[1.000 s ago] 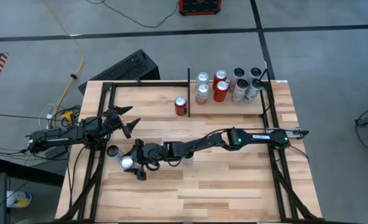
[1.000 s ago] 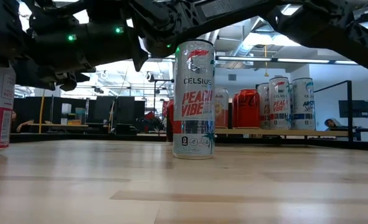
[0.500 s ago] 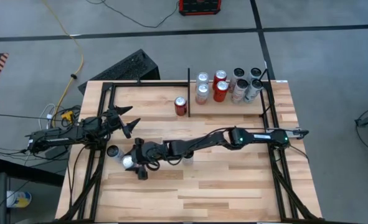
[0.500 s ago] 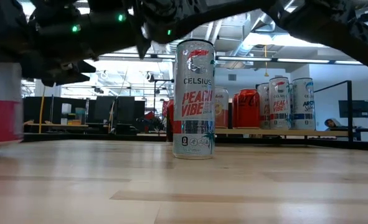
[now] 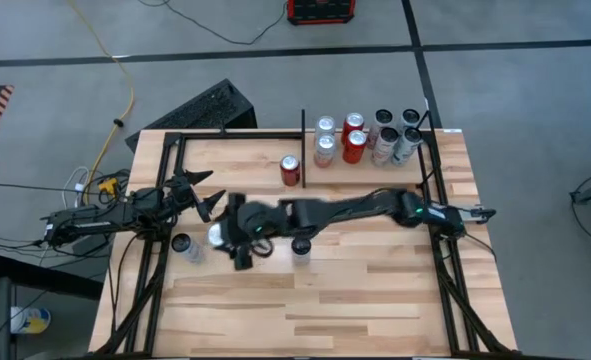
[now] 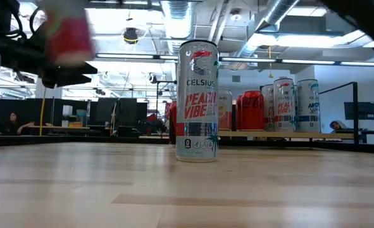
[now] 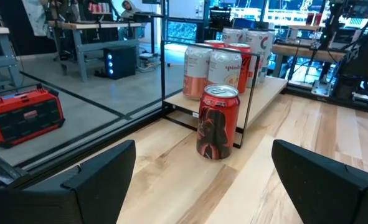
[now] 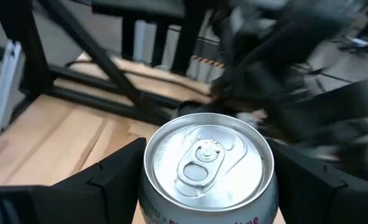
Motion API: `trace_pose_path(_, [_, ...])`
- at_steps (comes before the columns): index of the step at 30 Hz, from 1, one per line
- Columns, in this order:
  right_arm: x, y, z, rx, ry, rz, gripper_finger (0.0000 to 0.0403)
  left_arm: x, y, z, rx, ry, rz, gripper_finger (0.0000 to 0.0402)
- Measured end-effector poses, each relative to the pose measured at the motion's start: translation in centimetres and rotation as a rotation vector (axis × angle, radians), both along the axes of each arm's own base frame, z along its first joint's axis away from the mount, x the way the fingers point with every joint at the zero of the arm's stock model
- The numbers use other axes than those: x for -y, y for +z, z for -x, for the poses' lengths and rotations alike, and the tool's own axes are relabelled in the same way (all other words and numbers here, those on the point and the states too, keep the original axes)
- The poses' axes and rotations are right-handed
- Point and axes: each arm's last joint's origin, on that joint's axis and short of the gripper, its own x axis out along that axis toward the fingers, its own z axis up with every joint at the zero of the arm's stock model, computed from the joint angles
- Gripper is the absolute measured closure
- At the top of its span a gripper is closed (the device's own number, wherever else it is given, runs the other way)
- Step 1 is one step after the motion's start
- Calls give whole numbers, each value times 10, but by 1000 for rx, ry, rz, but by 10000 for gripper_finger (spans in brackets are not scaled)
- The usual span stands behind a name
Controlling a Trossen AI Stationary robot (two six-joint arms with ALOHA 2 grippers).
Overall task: Place canned beverage on shelf
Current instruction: Put the white soda can on the shelf
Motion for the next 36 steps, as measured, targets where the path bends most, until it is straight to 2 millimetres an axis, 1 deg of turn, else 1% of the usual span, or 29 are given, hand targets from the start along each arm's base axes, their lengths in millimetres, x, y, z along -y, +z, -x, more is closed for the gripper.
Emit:
trace_pose_path(2, [5,40,24,9,-26,8,87,0,0,0,0,0,0,40])
trace_pose_path(5, [15,107,77,42,-81,5,87,0,0,0,0,0,0,40])
trace_pose_path(6, [18,123,92,46,-103,4,87,0,0,0,0,0,0,40])
trace_pose_path(7, [22,135,108,29,-131,9,87,0,0,0,0,0,0,40])
trace_pose_path(8, [26,139,118,-6,-171,4,87,0,0,0,0,0,0,40])
trace_pose_path(10, [33,139,135,-106,-230,-23,87,0,0,0,0,0,0,40])
trace_pose_path(11, [37,138,143,-158,-253,-42,87,0,0,0,0,0,0,40])
trace_pose_path(14, [40,124,148,-293,-317,-80,87,0,0,0,0,1,0,40])
trace_pose_path(15, [41,124,155,-324,-346,-84,87,0,0,0,0,0,0,40])
trace_pose_path(17, [43,133,176,-355,-412,-107,87,0,0,0,0,2,0,40])
trace_pose_path(19, [46,136,193,-388,-494,-113,87,0,0,0,0,1,0,40])
trace_pose_path(21, [46,126,202,-439,-569,-97,87,0,0,0,0,1,0,40])
trace_pose_path(24, [47,104,210,-475,-662,-112,87,0,0,0,0,0,0,40])
trace_pose_path(26, [48,98,226,-443,-692,-145,87,0,0,0,0,1,0,40])
trace_pose_path(28, [51,90,246,-364,-694,-164,87,0,0,0,0,1,0,40])
trace_pose_path(29, [52,82,251,-316,-684,-174,87,0,0,0,0,0,0,40])
trace_pose_path(31, [59,60,258,-214,-659,-197,87,0,0,0,0,0,0,40])
trace_pose_path(34, [71,11,266,-104,-615,-219,87,0,0,0,0,0,0,40])
trace_pose_path(36, [81,-12,275,16,-566,-259,87,0,0,0,0,1,0,40])
